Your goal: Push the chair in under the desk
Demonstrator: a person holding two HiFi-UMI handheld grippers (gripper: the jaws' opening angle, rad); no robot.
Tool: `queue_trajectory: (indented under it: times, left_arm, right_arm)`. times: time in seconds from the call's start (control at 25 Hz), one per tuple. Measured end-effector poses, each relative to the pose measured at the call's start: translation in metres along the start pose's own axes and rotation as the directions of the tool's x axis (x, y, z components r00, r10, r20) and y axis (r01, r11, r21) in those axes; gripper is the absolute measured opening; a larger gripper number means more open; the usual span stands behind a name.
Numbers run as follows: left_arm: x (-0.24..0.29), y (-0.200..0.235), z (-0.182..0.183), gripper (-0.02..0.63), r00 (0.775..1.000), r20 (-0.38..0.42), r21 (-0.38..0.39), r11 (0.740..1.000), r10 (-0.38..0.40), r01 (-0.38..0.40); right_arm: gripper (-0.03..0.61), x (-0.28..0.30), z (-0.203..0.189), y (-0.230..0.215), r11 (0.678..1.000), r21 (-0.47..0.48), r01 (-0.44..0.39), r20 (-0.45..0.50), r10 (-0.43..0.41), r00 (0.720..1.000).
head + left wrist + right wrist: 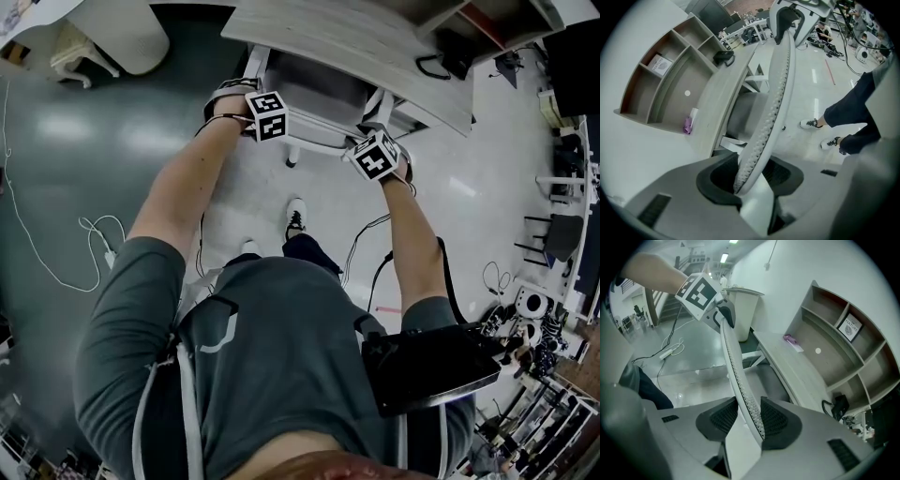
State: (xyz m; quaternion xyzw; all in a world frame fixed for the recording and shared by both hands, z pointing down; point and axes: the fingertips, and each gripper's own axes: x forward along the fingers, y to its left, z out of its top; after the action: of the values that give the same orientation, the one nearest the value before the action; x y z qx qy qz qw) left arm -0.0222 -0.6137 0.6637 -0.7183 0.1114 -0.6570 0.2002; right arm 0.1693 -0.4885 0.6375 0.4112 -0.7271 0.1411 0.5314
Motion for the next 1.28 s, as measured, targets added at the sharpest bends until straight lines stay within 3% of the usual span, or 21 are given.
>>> queue_trajectory:
  times: [1.28]
  left_arm:
    - [0.049, 0.081, 0.051, 0.163, 0.999, -0.054, -0.051, 0.999, 0.003, -0.006]
  right_arm:
    - [0.166, 0.040, 0.012, -0.111, 0.999, -0.042, 0.021, 0.058, -0.019, 0.998]
